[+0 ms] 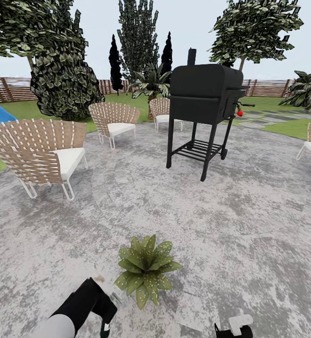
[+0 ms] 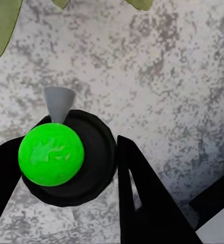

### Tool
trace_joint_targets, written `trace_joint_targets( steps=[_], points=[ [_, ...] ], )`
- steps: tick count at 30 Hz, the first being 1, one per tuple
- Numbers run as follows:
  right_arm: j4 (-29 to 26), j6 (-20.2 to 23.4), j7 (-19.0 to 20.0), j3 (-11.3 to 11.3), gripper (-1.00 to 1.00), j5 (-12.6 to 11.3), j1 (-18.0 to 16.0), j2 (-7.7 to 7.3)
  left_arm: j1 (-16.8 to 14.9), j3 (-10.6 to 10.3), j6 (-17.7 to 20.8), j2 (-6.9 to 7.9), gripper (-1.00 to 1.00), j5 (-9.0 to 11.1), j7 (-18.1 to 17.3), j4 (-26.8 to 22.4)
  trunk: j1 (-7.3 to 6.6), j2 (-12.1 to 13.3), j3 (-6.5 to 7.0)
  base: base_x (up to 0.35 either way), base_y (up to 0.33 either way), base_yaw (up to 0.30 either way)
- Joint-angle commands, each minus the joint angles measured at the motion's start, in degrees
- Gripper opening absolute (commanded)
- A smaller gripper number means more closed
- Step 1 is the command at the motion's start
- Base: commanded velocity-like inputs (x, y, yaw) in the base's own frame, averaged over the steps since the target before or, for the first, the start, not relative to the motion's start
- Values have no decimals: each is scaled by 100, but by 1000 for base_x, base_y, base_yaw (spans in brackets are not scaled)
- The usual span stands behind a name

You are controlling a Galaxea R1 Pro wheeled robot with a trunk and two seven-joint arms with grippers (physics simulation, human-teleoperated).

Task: Pick up the pesticide atomizer in the garden and spray insectifuge to fully cover both potted plants in the garden.

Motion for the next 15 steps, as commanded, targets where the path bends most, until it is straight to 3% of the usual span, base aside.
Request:
trace_joint_targets(
  steps=[1,7,15],
  points=[
    [4,-6,-55,43,100,38,-4,0,-3,41,20,-87,-100,-73,41,-10,-1,-2,-5,0,0,0],
    [4,-7,-63,43,100,38,-4,0,-3,99,13,-150,-100,-38,226,-26,-1,-2,-5,-26,-93,32],
    [4,-7,-63,43,100,38,-4,0,-3,106,20,-153,-100,-38,235,-33,-1,-2,-5,-232,-201,261]
  ],
)
